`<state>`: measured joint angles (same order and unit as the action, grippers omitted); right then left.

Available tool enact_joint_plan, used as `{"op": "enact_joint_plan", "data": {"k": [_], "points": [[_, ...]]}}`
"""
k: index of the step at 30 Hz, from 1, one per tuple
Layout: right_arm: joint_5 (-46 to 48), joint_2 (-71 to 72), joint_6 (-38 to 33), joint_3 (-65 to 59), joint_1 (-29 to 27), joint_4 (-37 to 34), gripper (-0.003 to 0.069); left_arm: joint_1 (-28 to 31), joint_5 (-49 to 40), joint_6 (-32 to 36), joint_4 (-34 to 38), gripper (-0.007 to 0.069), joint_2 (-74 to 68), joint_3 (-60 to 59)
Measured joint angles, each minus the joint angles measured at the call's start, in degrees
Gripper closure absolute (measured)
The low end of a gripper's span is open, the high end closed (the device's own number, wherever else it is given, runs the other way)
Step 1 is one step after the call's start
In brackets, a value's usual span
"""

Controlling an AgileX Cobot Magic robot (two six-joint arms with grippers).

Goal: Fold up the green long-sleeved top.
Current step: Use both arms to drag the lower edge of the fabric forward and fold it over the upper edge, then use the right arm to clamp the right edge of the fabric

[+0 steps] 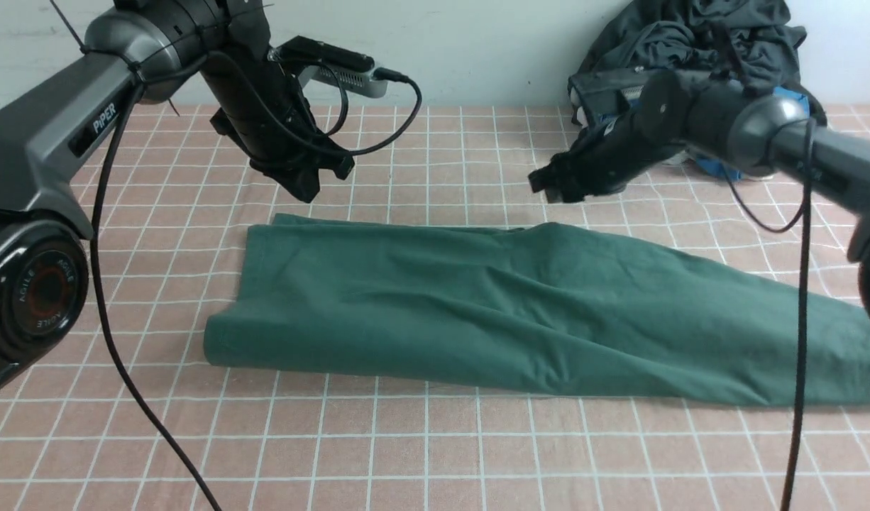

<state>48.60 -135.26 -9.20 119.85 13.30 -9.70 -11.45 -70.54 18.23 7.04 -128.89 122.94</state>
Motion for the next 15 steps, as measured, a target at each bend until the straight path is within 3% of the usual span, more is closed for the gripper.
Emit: {"op": "enact_joint_plan", "data": {"k": [6,12,15], "points": [[19.10,5.60,0.07,8.78,-1.53,10.90,0.0416,-1.94,0.06,2.34,1.47,0.0628,6.06,-18.12],[22.32,11.72,-0.05,6.30,-2.00,13.99,0.0416,-4.14,1.74,4.41,3.03,0.0628,7.87,-31.51],[22.45,18.23,-0.10,-2.76,-2.00,13.42,0.0416,-4.43,6.61,4.59,3.15,0.0628,9.03,-37.50]]}}
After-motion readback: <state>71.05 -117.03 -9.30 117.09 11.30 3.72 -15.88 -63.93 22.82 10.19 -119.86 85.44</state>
